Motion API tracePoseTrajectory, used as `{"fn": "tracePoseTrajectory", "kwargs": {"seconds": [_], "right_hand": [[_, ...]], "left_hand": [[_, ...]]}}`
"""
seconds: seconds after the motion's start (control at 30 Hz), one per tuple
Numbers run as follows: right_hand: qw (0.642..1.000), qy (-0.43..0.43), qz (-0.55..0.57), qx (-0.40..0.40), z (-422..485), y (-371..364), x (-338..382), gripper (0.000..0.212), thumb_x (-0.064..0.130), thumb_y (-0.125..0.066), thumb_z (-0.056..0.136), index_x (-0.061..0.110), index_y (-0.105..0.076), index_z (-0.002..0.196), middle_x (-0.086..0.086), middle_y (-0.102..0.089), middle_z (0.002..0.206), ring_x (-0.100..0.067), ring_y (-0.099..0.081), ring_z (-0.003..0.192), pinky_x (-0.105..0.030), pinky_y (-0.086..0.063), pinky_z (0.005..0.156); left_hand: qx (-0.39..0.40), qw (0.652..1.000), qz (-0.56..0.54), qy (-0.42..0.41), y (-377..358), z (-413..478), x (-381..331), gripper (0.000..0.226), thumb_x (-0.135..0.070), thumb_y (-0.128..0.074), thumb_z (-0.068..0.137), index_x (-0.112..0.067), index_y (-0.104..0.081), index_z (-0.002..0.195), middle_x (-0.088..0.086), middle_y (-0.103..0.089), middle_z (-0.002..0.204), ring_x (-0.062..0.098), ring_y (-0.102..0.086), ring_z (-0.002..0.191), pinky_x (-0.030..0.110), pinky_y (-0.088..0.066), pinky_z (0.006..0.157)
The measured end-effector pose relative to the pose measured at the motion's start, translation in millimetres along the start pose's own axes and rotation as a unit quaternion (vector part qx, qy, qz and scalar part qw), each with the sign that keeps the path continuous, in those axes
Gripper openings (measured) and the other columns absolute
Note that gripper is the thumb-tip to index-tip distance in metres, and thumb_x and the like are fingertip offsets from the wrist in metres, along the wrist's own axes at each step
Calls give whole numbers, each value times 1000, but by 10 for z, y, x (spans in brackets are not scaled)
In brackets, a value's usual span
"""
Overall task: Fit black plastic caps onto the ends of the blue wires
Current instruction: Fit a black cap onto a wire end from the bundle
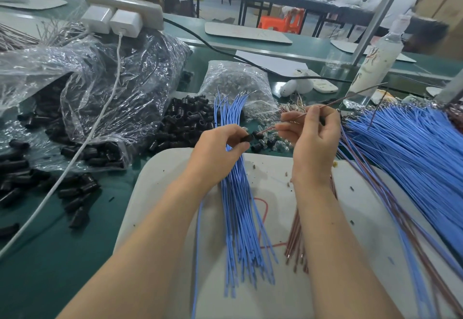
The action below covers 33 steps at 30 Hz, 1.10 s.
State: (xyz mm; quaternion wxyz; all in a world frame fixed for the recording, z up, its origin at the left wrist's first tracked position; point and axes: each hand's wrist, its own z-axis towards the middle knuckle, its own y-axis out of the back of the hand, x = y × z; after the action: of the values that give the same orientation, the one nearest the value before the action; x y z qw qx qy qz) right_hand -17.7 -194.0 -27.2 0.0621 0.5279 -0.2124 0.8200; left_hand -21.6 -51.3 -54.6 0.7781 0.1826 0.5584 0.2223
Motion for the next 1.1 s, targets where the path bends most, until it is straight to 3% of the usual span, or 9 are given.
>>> {"fn": "tracePoseTrajectory", "kwargs": {"seconds": [0.27,0.47,0.67,0.8,0.87,0.97,1.03,1.1], "right_hand": [[999,-1,-34,38,-18,-24,-40,16,16,-36,104,17,-44,91,-5,-66,71,-15,-64,51,-23,-51,51],[996,-14,-67,58,-10,-11,-69,12,17,-42,102,9,-49,96,-4,-67,73,-13,-63,52,-23,-51,51],[961,-22,-236,141,-49,-9,-148,15,24,-58,94,19,-60,79,2,-66,72,-4,-60,56,-28,-52,56],[961,-83,-165,204,-115,-94,-141,15,32,-51,97,24,-60,90,3,-68,79,-5,-66,71,-28,-56,68],[959,-102,-124,232,-166,-138,-124,10,29,-51,97,22,-58,100,0,-70,82,-9,-68,75,-27,-56,70],[953,-47,-150,257,-272,-203,-89,22,14,-53,97,16,-46,118,-8,-67,71,-14,-66,66,-26,-54,65],[939,14,-197,280,-334,-247,-9,29,7,-51,96,15,-41,122,-10,-63,64,-23,-59,60,-36,-51,63],[912,33,-192,360,-406,-266,113,28,5,-52,94,15,-46,119,-2,-60,57,-17,-52,52,-31,-44,55]], "left_hand": [[-2,1000,2,-13,10,-16,-42,10,-18,-66,87,-19,-69,96,-8,-68,83,11,-61,84,34,-49,87],[-8,999,2,-49,11,-36,-88,11,-17,-65,88,-18,-70,98,-8,-66,84,10,-60,84,36,-50,85],[-59,995,14,-84,10,-28,-107,12,-17,-65,88,-16,-70,99,-7,-67,88,16,-59,89,36,-47,86],[-81,993,-70,-42,36,-3,-127,9,-20,-66,88,-18,-69,96,-11,-68,83,11,-60,82,21,-47,78],[-76,967,-241,34,71,17,-148,4,-16,-66,88,-18,-68,91,-9,-69,77,8,-64,76,20,-50,71],[-38,880,-451,146,110,40,-145,7,-16,-62,90,-16,-68,86,-6,-70,75,8,-63,67,20,-49,56],[-2,833,-518,194,116,46,-117,13,-19,-58,92,-13,-67,84,-4,-68,71,9,-59,59,21,-48,50],[18,824,-523,217,118,71,-68,20,-21,-52,95,-15,-63,80,-5,-60,66,7,-53,53,19,-42,45]]}}
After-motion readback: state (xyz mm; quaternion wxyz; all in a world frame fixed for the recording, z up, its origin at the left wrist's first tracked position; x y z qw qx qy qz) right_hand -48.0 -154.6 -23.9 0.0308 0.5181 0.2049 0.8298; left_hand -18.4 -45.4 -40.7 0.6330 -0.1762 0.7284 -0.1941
